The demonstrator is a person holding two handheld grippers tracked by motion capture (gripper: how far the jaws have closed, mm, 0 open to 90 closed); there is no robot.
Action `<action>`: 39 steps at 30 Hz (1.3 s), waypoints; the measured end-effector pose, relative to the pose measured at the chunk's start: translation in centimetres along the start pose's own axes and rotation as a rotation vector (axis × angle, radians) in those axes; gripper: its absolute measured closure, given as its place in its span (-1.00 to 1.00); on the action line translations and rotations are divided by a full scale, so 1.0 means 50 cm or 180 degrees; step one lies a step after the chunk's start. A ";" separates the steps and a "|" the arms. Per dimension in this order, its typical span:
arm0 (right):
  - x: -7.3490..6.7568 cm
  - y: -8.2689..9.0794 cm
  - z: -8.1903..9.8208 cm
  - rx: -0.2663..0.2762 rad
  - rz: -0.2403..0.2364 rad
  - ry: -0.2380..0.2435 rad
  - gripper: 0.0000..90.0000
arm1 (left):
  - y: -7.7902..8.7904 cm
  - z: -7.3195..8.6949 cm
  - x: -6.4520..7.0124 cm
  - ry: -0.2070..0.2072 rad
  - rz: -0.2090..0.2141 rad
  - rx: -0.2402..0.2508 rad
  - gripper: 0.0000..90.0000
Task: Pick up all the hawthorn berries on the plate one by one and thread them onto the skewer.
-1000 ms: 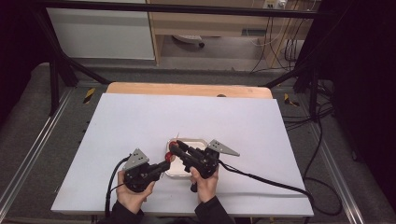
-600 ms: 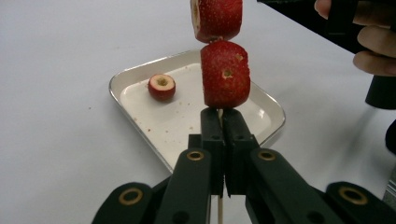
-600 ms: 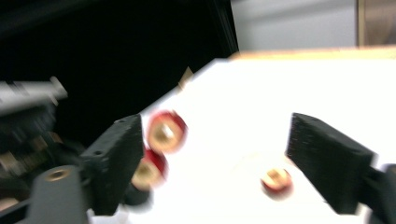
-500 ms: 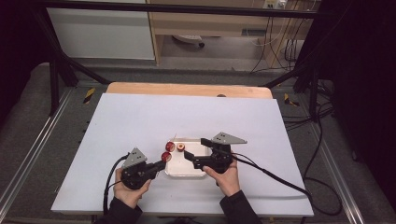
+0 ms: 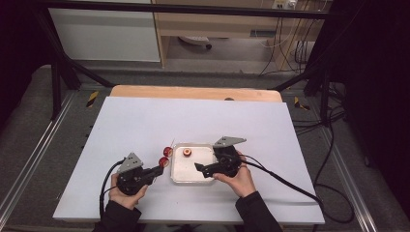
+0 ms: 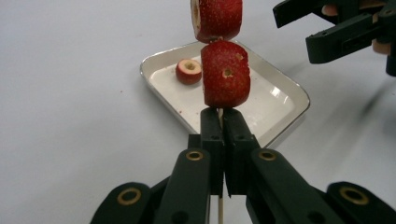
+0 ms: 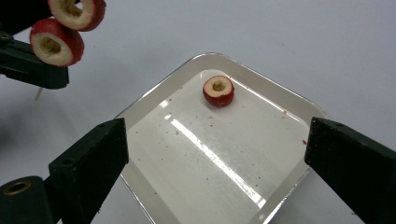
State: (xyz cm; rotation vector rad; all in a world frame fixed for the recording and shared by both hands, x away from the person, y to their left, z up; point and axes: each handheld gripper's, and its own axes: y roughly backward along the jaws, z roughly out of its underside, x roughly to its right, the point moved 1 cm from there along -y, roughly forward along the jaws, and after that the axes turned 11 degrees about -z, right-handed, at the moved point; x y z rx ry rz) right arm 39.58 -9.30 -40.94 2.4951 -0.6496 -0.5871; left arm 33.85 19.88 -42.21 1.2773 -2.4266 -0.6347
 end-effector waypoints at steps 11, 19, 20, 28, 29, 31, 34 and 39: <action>0.004 -0.035 -0.045 -0.0379 0.0068 0.0109 -0.84 | 0.003 0.007 -0.021 -0.0015 -0.0070 -0.0017 0.96; 0.015 -0.055 -0.076 -0.0465 0.0065 0.0093 -0.81 | 0.009 0.007 -0.032 0.0002 -0.0093 0.0016 0.96; 0.018 -0.057 -0.079 -0.0487 0.0067 0.0089 -0.80 | 0.009 0.007 -0.032 0.0011 -0.0095 0.0015 0.96; 0.033 -0.081 -0.100 -0.0697 0.0127 0.0124 -0.74 | 0.009 0.006 -0.034 0.0008 -0.0102 0.0019 0.96; 0.034 -0.086 -0.104 -0.0732 0.0124 0.0120 -0.71 | 0.008 0.006 -0.034 0.0006 -0.0103 0.0017 0.96; 0.037 -0.101 -0.112 -0.0827 0.0101 0.0084 -0.60 | 0.009 0.006 -0.035 0.0004 -0.0117 0.0021 0.96; 0.041 -0.118 -0.121 -0.0930 0.0097 0.0086 -0.49 | 0.009 0.006 -0.036 0.0010 -0.0119 0.0027 0.96; 0.048 -0.149 -0.133 -0.1097 0.0068 0.0131 -0.31 | 0.009 0.006 -0.038 0.0013 -0.0114 0.0026 0.96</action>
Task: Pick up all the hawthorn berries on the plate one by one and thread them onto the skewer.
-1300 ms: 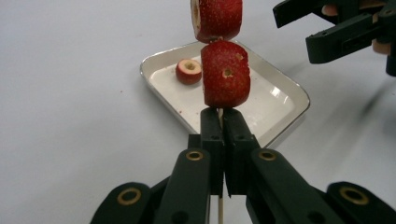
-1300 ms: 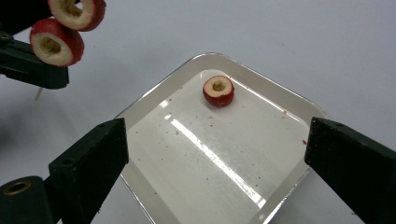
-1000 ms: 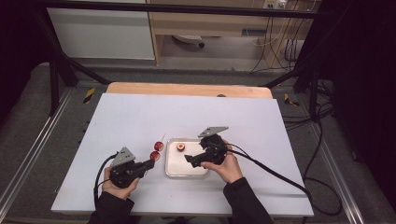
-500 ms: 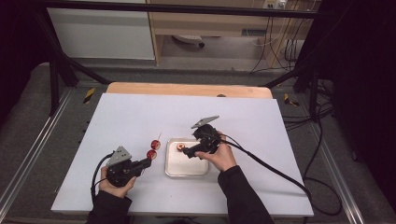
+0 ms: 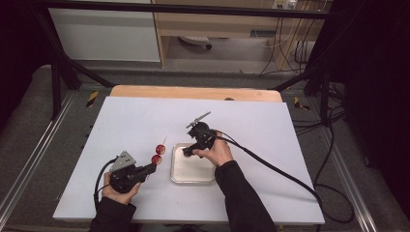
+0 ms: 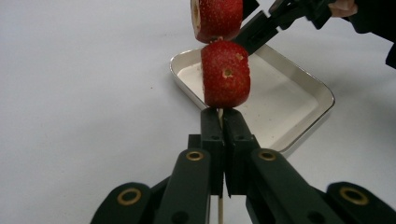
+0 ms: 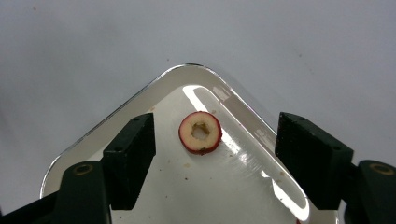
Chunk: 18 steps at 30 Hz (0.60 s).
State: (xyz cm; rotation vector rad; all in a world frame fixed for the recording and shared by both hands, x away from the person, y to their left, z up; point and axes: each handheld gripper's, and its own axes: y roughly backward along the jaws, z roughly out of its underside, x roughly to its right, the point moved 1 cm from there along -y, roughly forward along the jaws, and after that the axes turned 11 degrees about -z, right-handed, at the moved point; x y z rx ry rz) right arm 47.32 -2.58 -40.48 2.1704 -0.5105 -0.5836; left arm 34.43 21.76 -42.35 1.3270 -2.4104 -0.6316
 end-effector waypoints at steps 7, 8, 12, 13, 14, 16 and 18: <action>0.006 -0.032 -0.014 -0.0272 -0.0016 0.0101 -0.07 | 0.001 -0.001 -0.002 0.0010 0.0008 0.0004 0.96; 0.006 -0.035 -0.016 -0.0288 -0.0047 0.0102 -0.06 | 0.001 -0.001 -0.002 0.0012 0.0008 0.0006 0.96; 0.009 -0.044 -0.021 -0.0395 -0.0096 0.0140 0.00 | 0.001 -0.001 -0.002 0.0009 0.0016 0.0004 0.96; 0.009 -0.046 -0.022 -0.0420 -0.0114 0.0152 0.02 | 0.001 -0.001 -0.001 0.0006 0.0017 0.0004 0.96; 0.008 -0.047 -0.023 -0.0443 -0.0128 0.0141 0.03 | 0.001 -0.001 -0.001 0.0006 0.0021 0.0002 0.96; 0.009 -0.050 -0.024 -0.0489 -0.0159 0.0129 0.05 | 0.000 -0.001 -0.001 0.0005 0.0024 -0.0003 0.96; 0.010 -0.054 -0.025 -0.0521 -0.0167 0.0127 0.06 | 0.000 -0.001 0.001 0.0005 0.0030 -0.0004 0.96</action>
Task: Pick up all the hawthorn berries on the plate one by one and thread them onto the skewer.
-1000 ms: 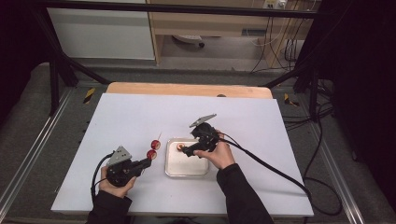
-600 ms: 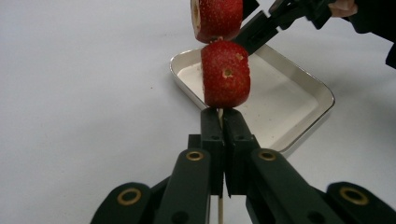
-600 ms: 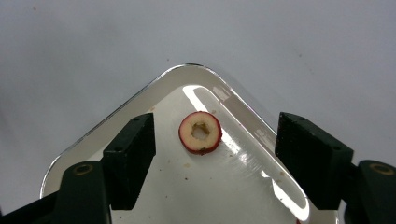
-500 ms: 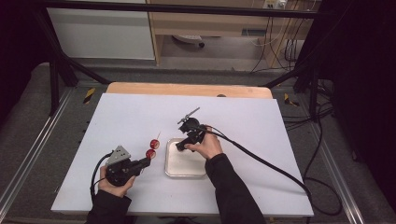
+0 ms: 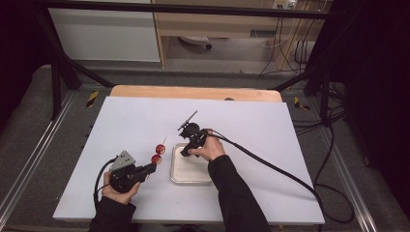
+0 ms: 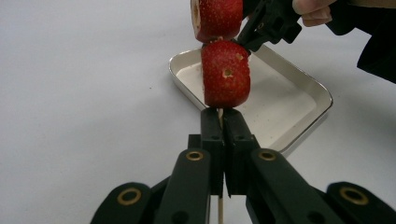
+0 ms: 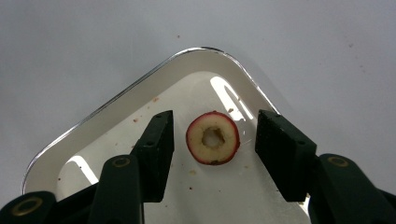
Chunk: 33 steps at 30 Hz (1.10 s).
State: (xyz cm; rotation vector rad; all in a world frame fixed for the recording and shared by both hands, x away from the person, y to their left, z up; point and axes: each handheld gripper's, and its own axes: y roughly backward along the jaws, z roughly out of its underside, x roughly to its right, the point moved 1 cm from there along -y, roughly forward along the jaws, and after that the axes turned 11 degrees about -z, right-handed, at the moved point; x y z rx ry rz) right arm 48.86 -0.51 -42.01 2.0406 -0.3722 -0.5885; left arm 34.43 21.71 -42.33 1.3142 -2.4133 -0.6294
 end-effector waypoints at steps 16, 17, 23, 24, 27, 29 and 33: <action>0.008 -0.011 -0.002 -0.0056 -0.0069 -0.0095 0.36 | 0.001 -0.001 0.001 -0.0011 0.0006 0.0010 0.96; 0.006 -0.009 -0.002 -0.0044 -0.0068 -0.0120 0.36 | 0.002 -0.001 0.002 -0.0013 0.0007 0.0013 0.96; -0.011 0.030 0.000 0.0141 -0.0093 -0.0187 0.37 | 0.004 -0.002 0.004 -0.0019 0.0001 0.0031 0.96; -0.016 0.037 0.001 0.0190 -0.0109 -0.0218 0.37 | 0.005 -0.002 0.004 -0.0016 0.0002 0.0038 0.96; -0.029 0.060 0.007 0.0310 -0.0127 -0.0267 0.37 | 0.006 -0.003 0.006 -0.0019 0.0002 0.0050 0.96; -0.035 0.072 0.013 0.0399 -0.0143 -0.0325 0.37 | 0.007 -0.003 0.007 -0.0021 0.0003 0.0054 0.96; -0.045 0.090 0.034 0.0644 -0.0244 -0.0447 0.37 | 0.008 -0.004 0.010 -0.0037 0.0004 0.0065 0.96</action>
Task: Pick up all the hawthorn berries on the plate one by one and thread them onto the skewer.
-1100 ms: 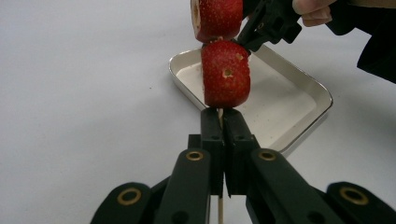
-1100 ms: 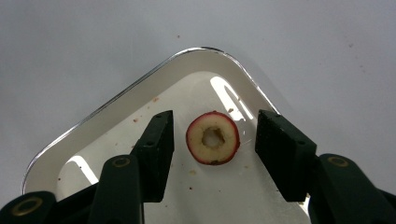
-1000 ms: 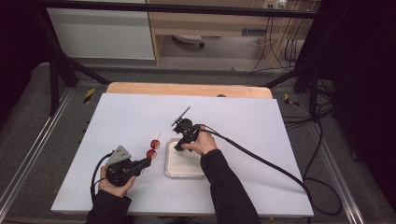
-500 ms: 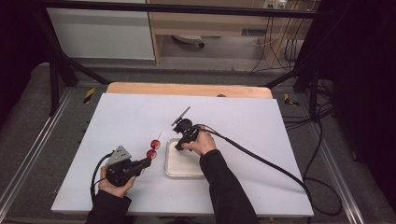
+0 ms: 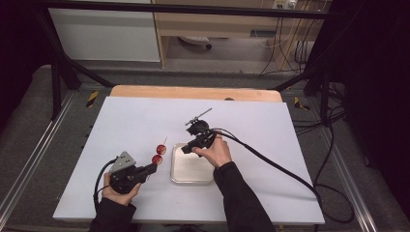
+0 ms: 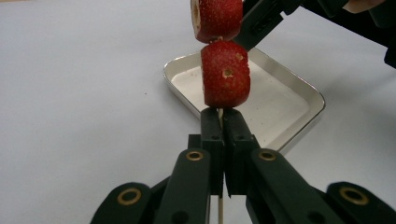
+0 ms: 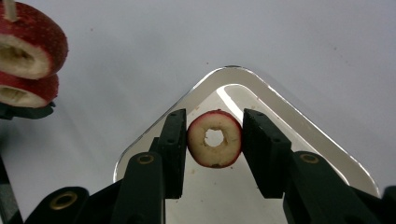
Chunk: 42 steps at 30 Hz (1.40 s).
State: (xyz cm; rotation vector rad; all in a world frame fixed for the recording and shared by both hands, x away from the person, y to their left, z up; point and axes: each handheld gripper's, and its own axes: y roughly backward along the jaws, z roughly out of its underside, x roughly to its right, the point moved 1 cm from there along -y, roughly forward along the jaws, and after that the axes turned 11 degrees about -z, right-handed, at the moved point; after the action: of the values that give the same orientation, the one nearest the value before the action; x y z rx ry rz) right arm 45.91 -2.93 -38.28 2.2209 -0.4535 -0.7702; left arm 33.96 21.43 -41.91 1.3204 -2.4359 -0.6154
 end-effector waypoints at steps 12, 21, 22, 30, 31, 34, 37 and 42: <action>-0.012 0.041 0.076 0.0885 -0.0324 -0.0197 0.37 | 0.000 -0.001 0.014 -0.0059 0.0008 -0.0005 0.96; -0.028 0.049 0.115 0.1713 -0.0561 -0.0310 0.37 | 0.001 -0.002 0.024 -0.0096 0.0011 -0.0002 0.96; -0.029 0.049 0.117 0.1794 -0.0575 -0.0334 0.37 | 0.001 -0.002 0.025 -0.0103 0.0013 0.0003 0.96; -0.040 0.041 0.127 0.2265 -0.0601 -0.0344 0.37 | 0.004 -0.004 0.033 -0.0121 0.0025 0.0020 0.96; -0.042 0.040 0.127 0.2341 -0.0606 -0.0352 0.37 | 0.005 -0.004 0.034 -0.0117 0.0029 0.0026 0.96; -0.045 0.040 0.126 0.2514 -0.0628 -0.0369 0.37 | 0.006 -0.005 0.037 -0.0105 0.0032 0.0030 0.96; -0.048 0.041 0.125 0.2654 -0.0643 -0.0401 0.37 | 0.006 -0.005 0.040 -0.0060 0.0045 0.0026 0.96; -0.051 0.044 0.123 0.2834 -0.0651 -0.0441 0.37 | 0.006 -0.007 0.045 -0.0025 0.0058 0.0029 0.96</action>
State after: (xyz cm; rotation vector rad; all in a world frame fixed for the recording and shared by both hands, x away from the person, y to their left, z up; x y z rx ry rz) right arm 39.83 -6.28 -39.07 3.0831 -0.7506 -0.9514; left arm 32.70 19.62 -41.33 1.3001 -2.4571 -0.6069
